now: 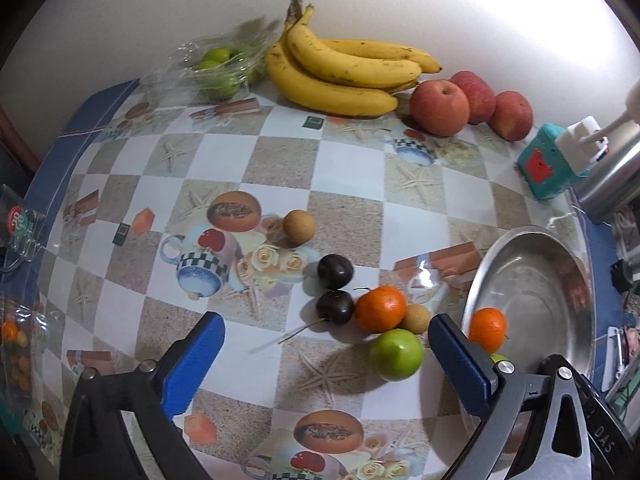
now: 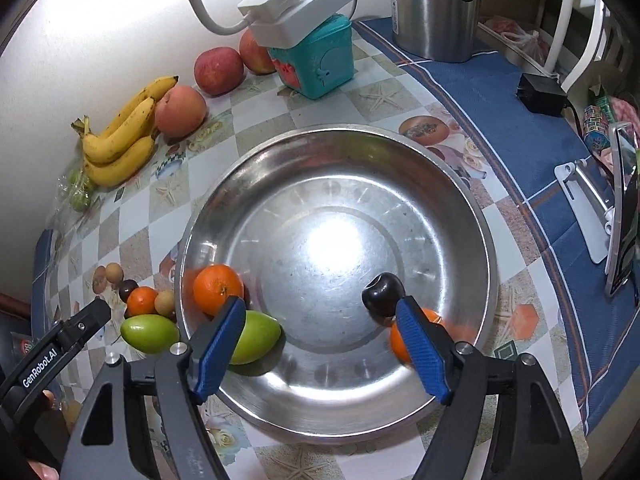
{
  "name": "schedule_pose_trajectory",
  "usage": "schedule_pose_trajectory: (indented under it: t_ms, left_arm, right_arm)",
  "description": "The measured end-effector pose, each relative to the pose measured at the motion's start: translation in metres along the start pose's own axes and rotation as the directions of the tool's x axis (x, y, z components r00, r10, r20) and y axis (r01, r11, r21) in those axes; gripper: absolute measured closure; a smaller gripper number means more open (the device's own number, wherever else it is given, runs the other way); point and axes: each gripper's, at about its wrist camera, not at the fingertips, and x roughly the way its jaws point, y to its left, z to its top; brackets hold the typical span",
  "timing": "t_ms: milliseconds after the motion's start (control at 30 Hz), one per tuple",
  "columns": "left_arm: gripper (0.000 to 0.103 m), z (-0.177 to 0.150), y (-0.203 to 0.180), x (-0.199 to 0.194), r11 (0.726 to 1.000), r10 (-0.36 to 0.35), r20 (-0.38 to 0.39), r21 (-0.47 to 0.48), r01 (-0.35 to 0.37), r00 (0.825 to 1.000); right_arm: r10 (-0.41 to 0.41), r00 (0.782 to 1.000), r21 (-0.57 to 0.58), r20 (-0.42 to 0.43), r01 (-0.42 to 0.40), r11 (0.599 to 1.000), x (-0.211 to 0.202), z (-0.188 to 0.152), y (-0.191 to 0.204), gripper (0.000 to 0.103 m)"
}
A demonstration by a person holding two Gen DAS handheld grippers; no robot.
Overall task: Organize fruits
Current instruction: 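Withdraw both open tools from the bowl toward the fruit row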
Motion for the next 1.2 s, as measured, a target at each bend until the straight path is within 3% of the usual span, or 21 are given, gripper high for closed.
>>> schedule_pose_trajectory:
  t_ms: [300,333,433,767,900,1200]
  left_arm:
    - [0.0,-0.001,0.001,0.002,1.0,0.016,-0.002,0.003,-0.016,1.0]
    - [0.0,-0.001,0.0,0.002,1.0,0.025,0.001,0.007,-0.025,1.0]
    - [0.0,-0.001,0.0,0.002,0.999,0.034,0.01,0.011,-0.034,0.999]
    - [0.0,0.0,-0.001,-0.003,0.999,0.03,0.033,0.025,-0.031,0.999]
    - [0.0,0.002,-0.003,-0.011,0.996,0.037,0.064,0.079,-0.042,0.997]
    - [0.0,0.006,0.022,-0.022,0.989,0.109,0.111,0.09,-0.119,0.988]
  right_arm:
    - [-0.006,1.0,0.0,-0.011,0.006,1.0,0.003,-0.001,0.0,0.022]
    - [-0.002,1.0,0.0,-0.01,0.002,1.0,0.003,-0.002,0.0,0.021]
    - [-0.016,1.0,-0.008,-0.008,0.015,1.0,0.004,-0.002,0.001,0.003]
    - [-0.023,1.0,-0.016,0.009,0.023,1.0,0.001,-0.001,0.004,0.003]
    - [-0.006,1.0,-0.013,0.012,0.006,1.0,0.0,-0.001,0.009,0.003]
    - [0.034,0.999,-0.053,0.003,-0.034,0.998,-0.002,-0.005,0.034,0.003]
